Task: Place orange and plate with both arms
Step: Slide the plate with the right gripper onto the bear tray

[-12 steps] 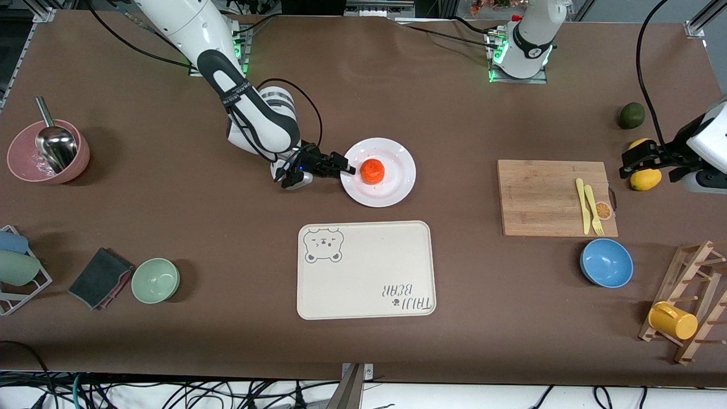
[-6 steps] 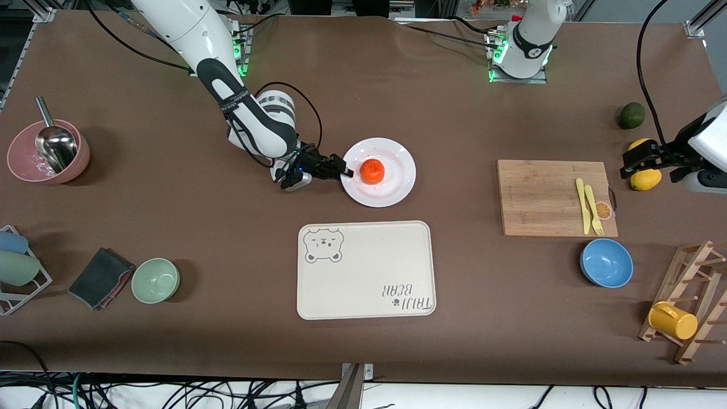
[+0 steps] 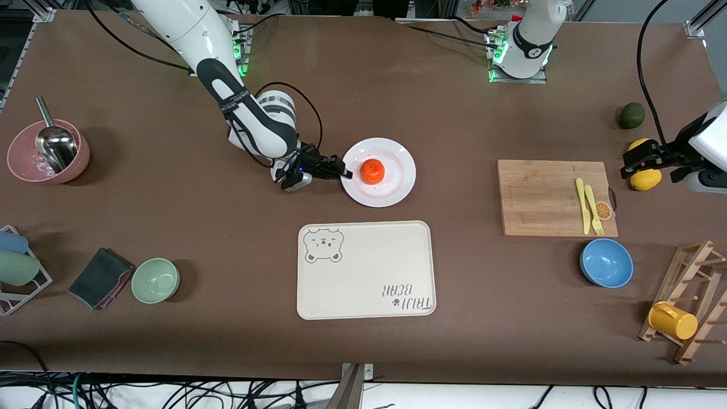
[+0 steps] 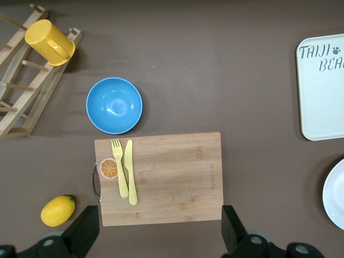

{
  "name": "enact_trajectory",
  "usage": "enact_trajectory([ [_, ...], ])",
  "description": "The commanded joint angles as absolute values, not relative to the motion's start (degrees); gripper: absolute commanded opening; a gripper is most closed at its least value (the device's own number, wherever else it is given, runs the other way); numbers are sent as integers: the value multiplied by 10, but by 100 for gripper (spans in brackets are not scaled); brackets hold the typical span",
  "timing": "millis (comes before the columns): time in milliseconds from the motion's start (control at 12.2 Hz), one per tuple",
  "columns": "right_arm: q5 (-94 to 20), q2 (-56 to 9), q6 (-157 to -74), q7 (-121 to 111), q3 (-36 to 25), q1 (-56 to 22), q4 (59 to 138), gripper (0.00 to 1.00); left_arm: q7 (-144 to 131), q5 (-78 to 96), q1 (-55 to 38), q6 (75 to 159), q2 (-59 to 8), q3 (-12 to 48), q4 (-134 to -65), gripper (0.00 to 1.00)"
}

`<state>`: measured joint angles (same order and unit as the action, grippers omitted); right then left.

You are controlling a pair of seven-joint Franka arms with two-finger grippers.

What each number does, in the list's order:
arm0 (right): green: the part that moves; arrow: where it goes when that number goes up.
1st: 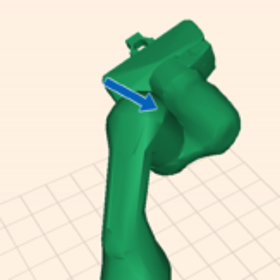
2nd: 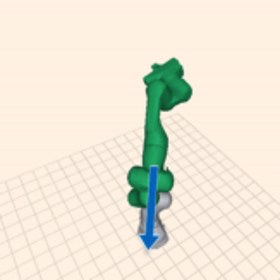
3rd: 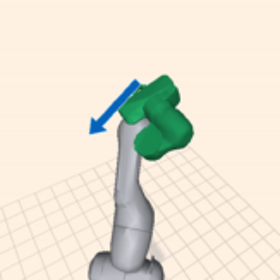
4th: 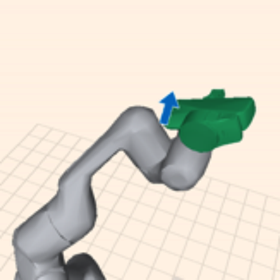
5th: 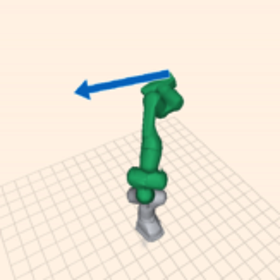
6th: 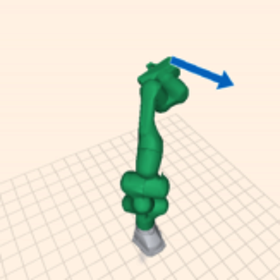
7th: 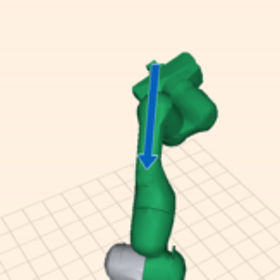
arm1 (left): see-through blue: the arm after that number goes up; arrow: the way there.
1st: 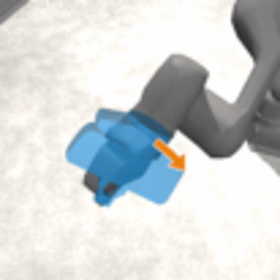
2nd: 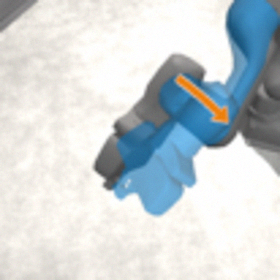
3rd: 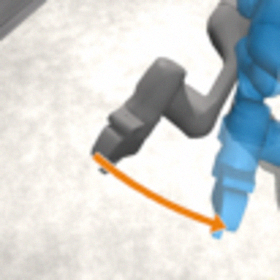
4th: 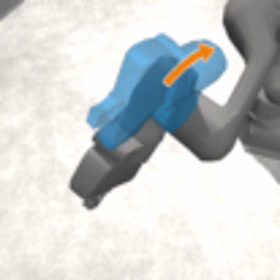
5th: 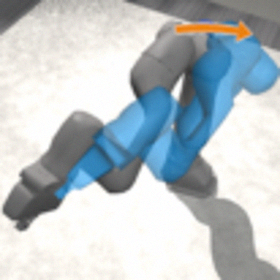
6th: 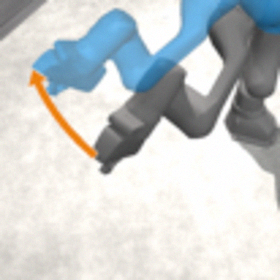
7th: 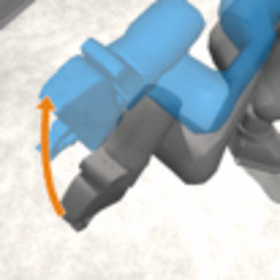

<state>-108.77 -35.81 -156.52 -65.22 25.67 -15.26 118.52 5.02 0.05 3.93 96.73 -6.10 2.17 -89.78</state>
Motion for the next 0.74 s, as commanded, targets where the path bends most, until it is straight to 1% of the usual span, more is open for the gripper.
enact_trajectory([
  [0, -1119, -373, -1575, -680, 260, -157, 1171, 19, 62, 7, 40, 968, -64, 19, -889, 100],
  [163, -1136, -379, -1575, -709, 260, -156, 1165, 9, 62, 7, 40, 968, -64, 19, -889, 100],
  [327, -1143, -384, -1575, -715, 259, -156, 1163, 6, 62, 4, 40, 968, -65, 19, -889, 100],
  [408, -1143, -385, -1574, -715, 259, -156, 1162, 2, 62, 2, 40, 968, -65, 19, -889, 100],
  [490, -1143, -386, -1575, -715, 259, -156, 1161, 0, 62, -1, 39, 969, -65, 19, -889, 100],
  [654, -1143, -386, -1575, -715, 260, -156, 1161, 0, 62, 1, 40, 969, -69, 18, -889, 100],
])
